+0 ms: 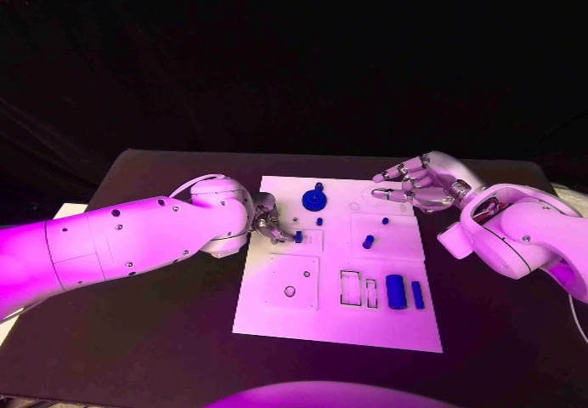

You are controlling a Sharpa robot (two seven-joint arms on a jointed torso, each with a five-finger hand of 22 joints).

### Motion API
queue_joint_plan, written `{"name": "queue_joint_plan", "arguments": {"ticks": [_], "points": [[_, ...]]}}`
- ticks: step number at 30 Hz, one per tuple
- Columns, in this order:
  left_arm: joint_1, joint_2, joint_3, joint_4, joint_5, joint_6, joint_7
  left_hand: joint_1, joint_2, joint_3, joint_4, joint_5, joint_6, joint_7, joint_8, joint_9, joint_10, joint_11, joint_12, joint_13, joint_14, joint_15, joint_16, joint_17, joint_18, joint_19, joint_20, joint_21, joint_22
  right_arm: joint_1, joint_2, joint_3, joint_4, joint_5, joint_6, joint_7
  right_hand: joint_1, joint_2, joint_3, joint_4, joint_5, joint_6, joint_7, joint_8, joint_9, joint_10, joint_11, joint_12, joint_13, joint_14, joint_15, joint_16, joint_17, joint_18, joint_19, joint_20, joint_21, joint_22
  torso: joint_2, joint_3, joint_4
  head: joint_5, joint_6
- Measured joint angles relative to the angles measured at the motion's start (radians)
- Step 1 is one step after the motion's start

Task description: Assemble the parts on the task board

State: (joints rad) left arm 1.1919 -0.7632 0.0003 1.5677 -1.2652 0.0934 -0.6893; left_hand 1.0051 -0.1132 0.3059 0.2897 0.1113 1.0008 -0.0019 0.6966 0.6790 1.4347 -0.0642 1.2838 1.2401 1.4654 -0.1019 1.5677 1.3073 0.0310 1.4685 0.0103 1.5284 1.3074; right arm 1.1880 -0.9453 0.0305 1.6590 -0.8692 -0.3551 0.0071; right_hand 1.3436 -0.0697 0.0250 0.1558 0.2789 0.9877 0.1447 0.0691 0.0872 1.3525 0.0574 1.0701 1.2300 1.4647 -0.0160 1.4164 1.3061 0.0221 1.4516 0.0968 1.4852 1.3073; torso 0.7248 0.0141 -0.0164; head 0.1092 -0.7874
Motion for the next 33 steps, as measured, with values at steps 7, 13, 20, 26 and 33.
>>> {"name": "queue_joint_plan", "arguments": {"ticks": [7, 13, 20, 26, 33], "points": [[-0.002, 0.0, 0.001, 0.006, 0.001, 0.0, -0.002, 0.0, 0.0, 0.0, 0.0, 0.0, 0.0, 0.0, 0.0, 0.0, 0.0, 0.0, 0.0, 0.0, 0.0, 0.0, 0.0, 0.0, 0.0, 0.0, 0.0, 0.0, 0.0, 0.0, 0.002, 0.0, -0.001, 0.001, 0.0, 0.0, -0.002, 0.002, -0.003, 0.003, 0.0, 0.0, 0.0, 0.0, 0.0, 0.0, 0.0, 0.0, 0.0, 0.0, 0.0, 0.0, 0.0, 0.0, 0.0, 0.0, 0.0, 0.001, 0.0, -0.0007, 0.0, 0.0, 0.0], [-0.003, 0.0, 0.003, 0.011, 0.003, 0.001, -0.005, 0.0, 0.0, 0.0, 0.0, 0.0, 0.0, 0.0, -0.001, 0.0, 0.0, 0.0, 0.0, 0.0, 0.0, 0.0, 0.0, 0.0, 0.0, 0.0, 0.0, 0.0, 0.0, -0.001, 0.003, 0.0, -0.002, 0.002, 0.0, 0.0, -0.004, 0.004, -0.003, 0.003, 0.0, 0.0, 0.0, 0.0, 0.0, 0.0, 0.0, 0.0, 0.0, 0.0, 0.0, 0.0, 0.0, 0.0, 0.0, 0.0, 0.0, 0.001, 0.0, -0.0007, 0.0003, 0.0, 0.0], [-0.002, -0.001, 0.007, 0.013, 0.005, 0.002, -0.006, 0.0, 0.0, 0.0, 0.0, 0.0, 0.0, 0.0, -0.004, 0.0, 0.0, 0.0, 0.0, 0.0, 0.0, 0.0, 0.0, 0.001, 0.0, 0.0, 0.0, 0.0, 0.0, -0.002, 0.004, 0.0, -0.003, 0.002, 0.001, 0.0, -0.004, 0.004, -0.003, 0.003, 0.0, 0.0, 0.0, 0.0, 0.0, 0.0, 0.0, 0.0, 0.0, 0.0, 0.0, 0.0, 0.0, 0.0, 0.0, 0.0, 0.0, 0.001, 0.0, -0.0007, 0.0005, 0.001, -0.001], [-0.001, -0.002, 0.009, 0.008, 0.005, 0.004, -0.007, 0.0, 0.0, 0.0, 0.0, 0.0, 0.0, 0.0, -0.004, 0.0, 0.0, 0.0, 0.0, 0.0, 0.0, 0.0, 0.0, 0.001, 0.0, 0.0, 0.0, 0.0, 0.0, -0.002, 0.005, 0.0, -0.003, 0.002, 0.001, 0.0, -0.004, 0.004, -0.003, 0.003, 0.0, 0.0, 0.0, 0.0, 0.0, 0.0, 0.0, 0.0, 0.0, 0.0, 0.0, 0.0, 0.0, 0.0, 0.0, 0.0, 0.0, 0.001, 0.0, -0.0003, 0.0005, 0.002, -0.001], [-0.001, -0.003, 0.01, 0.006, 0.005, 0.008, -0.008, 0.0, 0.0, 0.0, 0.0, 0.0, 0.0, 0.0, -0.004, 0.0, 0.0, 0.0, 0.0, 0.0, 0.0, 0.0, 0.0, 0.001, 0.0, 0.0, 0.0, 0.0, 0.0, -0.003, 0.005, 0.0, -0.004, 0.003, 0.001, 0.0, -0.004, 0.004, -0.003, 0.003, 0.0, 0.0, 0.0, 0.0, 0.0, 0.0, 0.0, 0.0, 0.0, 0.0, 0.0, 0.0, 0.0, 0.0, 0.0, 0.0, 0.0, 0.001, 0.0, -0.0007, 0.0004, 0.001, 0.0]]}}
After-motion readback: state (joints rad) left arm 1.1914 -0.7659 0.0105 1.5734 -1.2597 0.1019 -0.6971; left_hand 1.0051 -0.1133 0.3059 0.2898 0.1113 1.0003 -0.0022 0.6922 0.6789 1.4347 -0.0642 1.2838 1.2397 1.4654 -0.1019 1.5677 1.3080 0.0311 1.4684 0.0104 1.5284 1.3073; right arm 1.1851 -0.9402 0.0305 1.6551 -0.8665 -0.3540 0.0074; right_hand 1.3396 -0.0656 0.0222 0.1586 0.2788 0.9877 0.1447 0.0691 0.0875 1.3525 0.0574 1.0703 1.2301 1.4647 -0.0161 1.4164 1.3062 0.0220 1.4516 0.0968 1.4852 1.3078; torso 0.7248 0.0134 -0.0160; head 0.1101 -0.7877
